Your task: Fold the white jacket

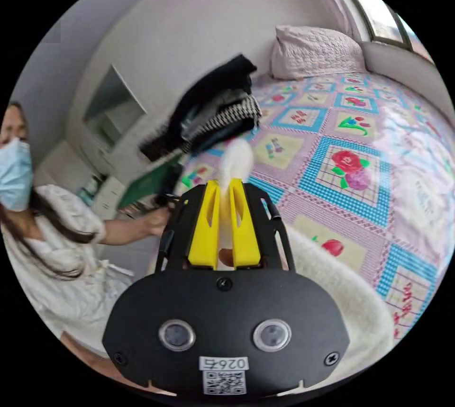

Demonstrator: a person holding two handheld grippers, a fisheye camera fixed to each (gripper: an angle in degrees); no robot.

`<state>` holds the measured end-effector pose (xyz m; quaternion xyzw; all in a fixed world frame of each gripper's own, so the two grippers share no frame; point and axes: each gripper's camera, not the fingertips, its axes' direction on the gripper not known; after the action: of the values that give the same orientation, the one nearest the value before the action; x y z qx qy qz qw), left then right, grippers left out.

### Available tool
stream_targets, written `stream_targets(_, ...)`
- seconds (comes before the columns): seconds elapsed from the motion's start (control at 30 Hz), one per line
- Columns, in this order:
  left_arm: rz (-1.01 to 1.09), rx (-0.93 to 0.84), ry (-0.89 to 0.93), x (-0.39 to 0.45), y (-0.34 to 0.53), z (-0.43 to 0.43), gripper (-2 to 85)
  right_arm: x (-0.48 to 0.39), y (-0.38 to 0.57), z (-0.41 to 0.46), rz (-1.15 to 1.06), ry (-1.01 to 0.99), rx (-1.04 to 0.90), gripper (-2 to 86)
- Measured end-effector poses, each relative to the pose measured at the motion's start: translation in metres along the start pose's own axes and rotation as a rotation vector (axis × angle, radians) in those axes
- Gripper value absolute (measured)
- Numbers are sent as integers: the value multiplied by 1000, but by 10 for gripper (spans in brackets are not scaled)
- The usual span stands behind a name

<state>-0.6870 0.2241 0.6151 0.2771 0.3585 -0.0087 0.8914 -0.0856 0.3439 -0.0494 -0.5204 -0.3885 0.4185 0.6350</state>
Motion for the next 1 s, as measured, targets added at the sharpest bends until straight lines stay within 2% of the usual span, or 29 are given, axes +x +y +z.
stream_targets(0.07, -17, 7, 132, -13, -10, 15, 200, 26, 34, -47, 34, -155, 137, -8)
stream_targets(0.13, -31, 102, 335, -21, -16, 21, 228, 41, 58, -71, 71, -193, 206, -9)
stream_targets(0.2, 4, 219, 425, -16, -14, 13, 221, 49, 78, -85, 91, -178, 227, -8)
stream_targets(0.3, 107, 254, 438, 7, -13, -2, 67, 61, 103, -97, 130, -173, 244, -2)
stream_targets(0.33, 139, 248, 420, 17, -14, -8, 31, 64, 110, -99, 136, -171, 248, 9)
stream_targets(0.43, 280, 212, 377, 52, -15, -23, 10, 64, 123, -107, 146, -101, 259, 50)
stream_targets(0.57, 486, 108, 262, 106, -4, -29, 1, 54, 130, -135, 128, -29, 280, 151)
stream_targets(0.7, 675, -13, 178, 159, 15, -19, 0, 53, 123, -157, 80, -88, 297, 199)
stream_targets(0.77, 727, -46, 142, 178, 21, -11, 1, 63, 111, -159, 40, -273, 260, 158)
stream_targets(0.8, 758, -56, 107, 192, 24, -7, 3, 64, 108, -158, 6, -333, 236, 113)
stream_targets(0.83, 791, -50, 65, 208, 28, -5, 5, 63, 102, -161, -57, -394, 198, 22)
stream_targets(0.93, 900, -23, -39, 256, 42, 8, 14, 38, 95, -193, -158, -245, 238, -6)
stream_targets(1.0, 955, -14, -25, 285, 55, 21, 22, 14, 98, -218, -242, -189, 250, -10)
